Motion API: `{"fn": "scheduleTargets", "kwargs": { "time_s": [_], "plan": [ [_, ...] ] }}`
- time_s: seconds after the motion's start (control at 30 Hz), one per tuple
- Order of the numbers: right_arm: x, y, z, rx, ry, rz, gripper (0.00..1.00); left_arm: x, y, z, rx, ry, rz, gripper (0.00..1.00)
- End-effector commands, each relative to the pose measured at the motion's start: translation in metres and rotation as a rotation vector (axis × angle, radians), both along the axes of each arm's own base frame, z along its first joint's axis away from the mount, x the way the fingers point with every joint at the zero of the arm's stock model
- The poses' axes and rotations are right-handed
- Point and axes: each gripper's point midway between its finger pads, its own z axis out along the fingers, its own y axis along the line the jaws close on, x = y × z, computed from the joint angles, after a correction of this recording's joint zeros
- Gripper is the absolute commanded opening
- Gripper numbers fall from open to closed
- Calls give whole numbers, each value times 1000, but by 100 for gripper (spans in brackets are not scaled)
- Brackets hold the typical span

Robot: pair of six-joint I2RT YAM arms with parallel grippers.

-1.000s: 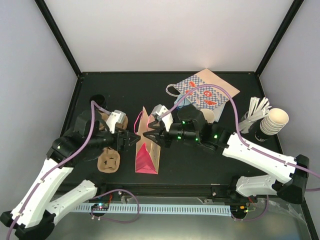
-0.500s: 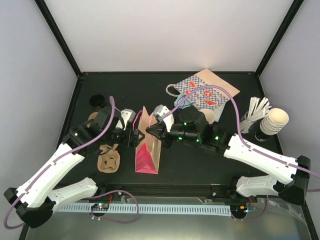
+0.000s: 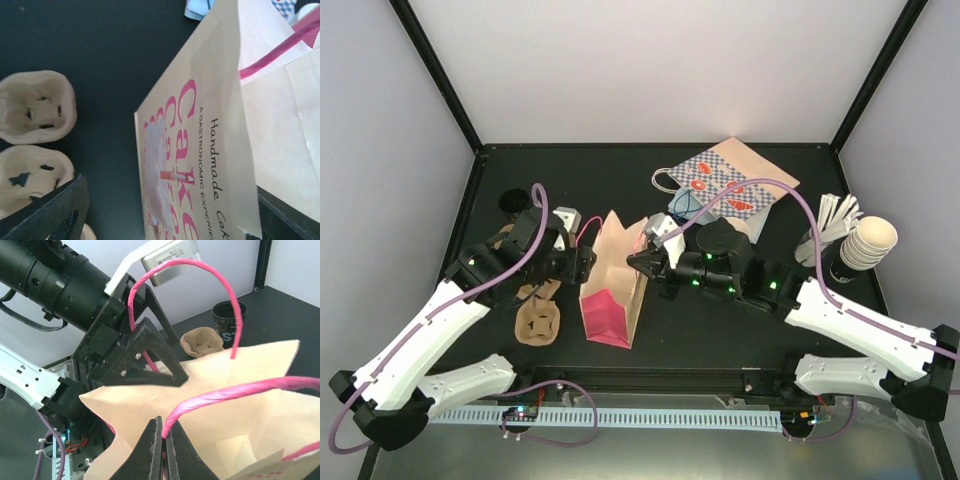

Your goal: Pack the takeout coffee

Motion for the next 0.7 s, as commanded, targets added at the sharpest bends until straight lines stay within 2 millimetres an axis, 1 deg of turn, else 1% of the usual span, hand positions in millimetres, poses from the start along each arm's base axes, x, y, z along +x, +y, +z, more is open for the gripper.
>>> {"fn": "scheduleTargets", "kwargs": {
  "time_s": [0.0, 0.27, 0.43, 0.53, 0.67],
  "plan": [
    [3, -15, 4, 2, -28, -60, 1, 6, 19, 23, 72, -81, 53, 81],
    [8, -27, 2, -15, -45, -116, 2, 12, 22, 29, 107, -98, 59, 80],
    [12, -33, 2, -23, -63, -147, 2, 17, 23, 41, 111, -136, 67, 80],
    [14, -36, 0, -31, -67, -163, 2, 19, 17, 47, 84, -154, 46, 80],
    [15, -40, 2, -31, -74, -179, 2, 24, -1, 55, 21, -171, -4, 80]
  ]
}}
